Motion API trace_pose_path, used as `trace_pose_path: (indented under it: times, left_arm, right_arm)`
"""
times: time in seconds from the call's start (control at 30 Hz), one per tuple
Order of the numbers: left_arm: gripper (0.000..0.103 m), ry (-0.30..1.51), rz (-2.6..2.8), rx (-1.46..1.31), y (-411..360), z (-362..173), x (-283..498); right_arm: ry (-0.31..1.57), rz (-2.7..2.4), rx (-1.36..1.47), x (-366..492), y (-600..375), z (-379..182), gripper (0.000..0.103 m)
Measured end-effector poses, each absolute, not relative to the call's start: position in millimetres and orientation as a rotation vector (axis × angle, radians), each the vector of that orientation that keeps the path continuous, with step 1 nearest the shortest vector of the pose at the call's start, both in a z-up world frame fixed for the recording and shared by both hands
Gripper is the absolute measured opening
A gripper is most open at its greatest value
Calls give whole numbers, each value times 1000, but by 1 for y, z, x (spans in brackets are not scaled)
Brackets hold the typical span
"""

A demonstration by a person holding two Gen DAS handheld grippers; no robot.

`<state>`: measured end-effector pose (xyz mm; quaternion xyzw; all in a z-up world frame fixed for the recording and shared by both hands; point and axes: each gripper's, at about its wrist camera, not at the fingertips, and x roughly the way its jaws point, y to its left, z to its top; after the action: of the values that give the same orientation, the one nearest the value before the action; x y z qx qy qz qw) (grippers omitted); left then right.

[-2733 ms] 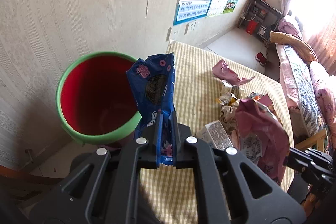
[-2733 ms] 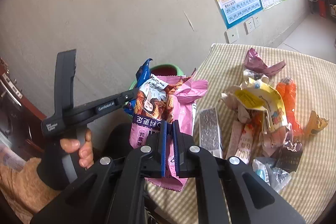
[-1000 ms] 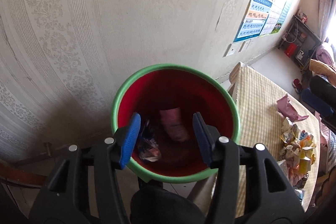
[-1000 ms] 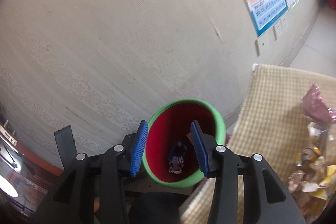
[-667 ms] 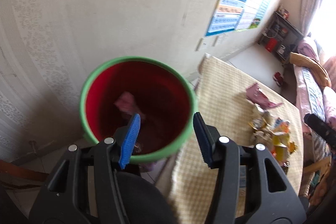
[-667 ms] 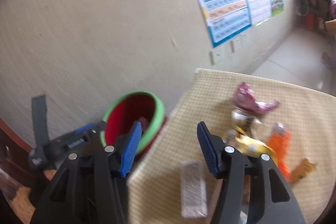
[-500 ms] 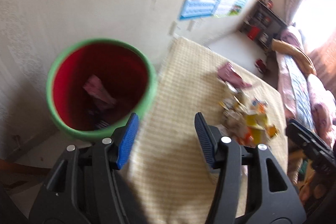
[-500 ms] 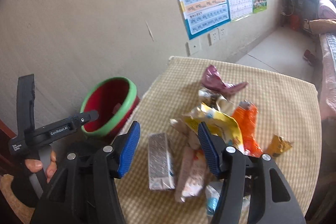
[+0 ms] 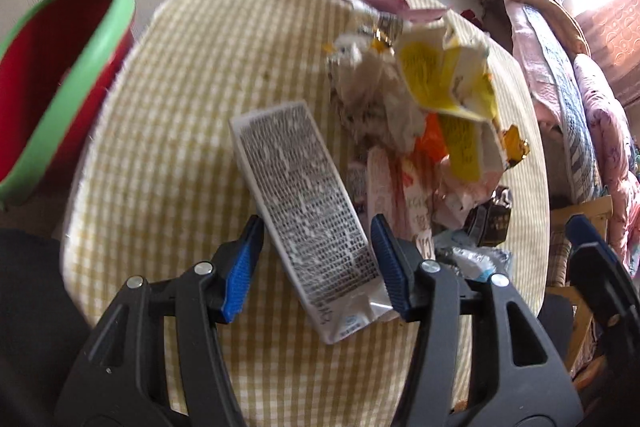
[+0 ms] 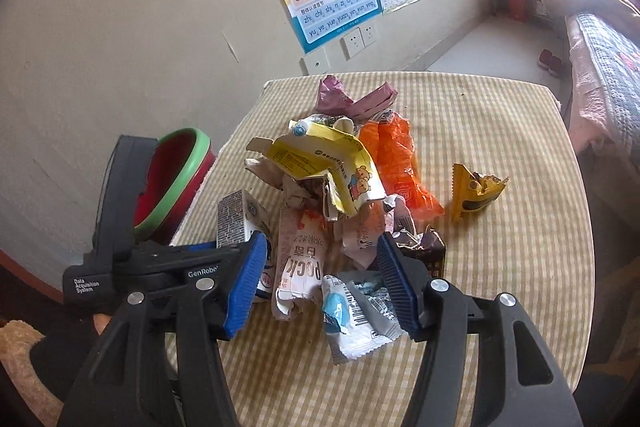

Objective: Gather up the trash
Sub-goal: 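Move both tools back to the table toward the milk carton and juice box, then grasp the white milk carton with the left tool while the right grasps the yellow juice box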

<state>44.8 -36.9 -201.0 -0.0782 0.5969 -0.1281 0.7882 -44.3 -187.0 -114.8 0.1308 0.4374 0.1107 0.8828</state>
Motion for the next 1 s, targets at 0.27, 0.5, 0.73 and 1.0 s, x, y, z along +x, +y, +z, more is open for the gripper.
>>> trace_pose_path:
  times: [0.27,0.5,0.73,1.0]
  left_arm:
    - [35,1247,-316,-87,-38,-183,33]
    - [36,1237,-264,-61,-22,-186,34]
    - [53,1231,-266,-130,-14,-186,26]
    - [54,1279,-256,-143,-12,-199,24]
  right_arm:
    - [916,233,307,-43,-193,-118,57]
    - [920,259,261,-6,-200,-116,57]
    - [981,315,215,36,-201,-128,62]
    - [1051,340,237,50,-198,-149,67]
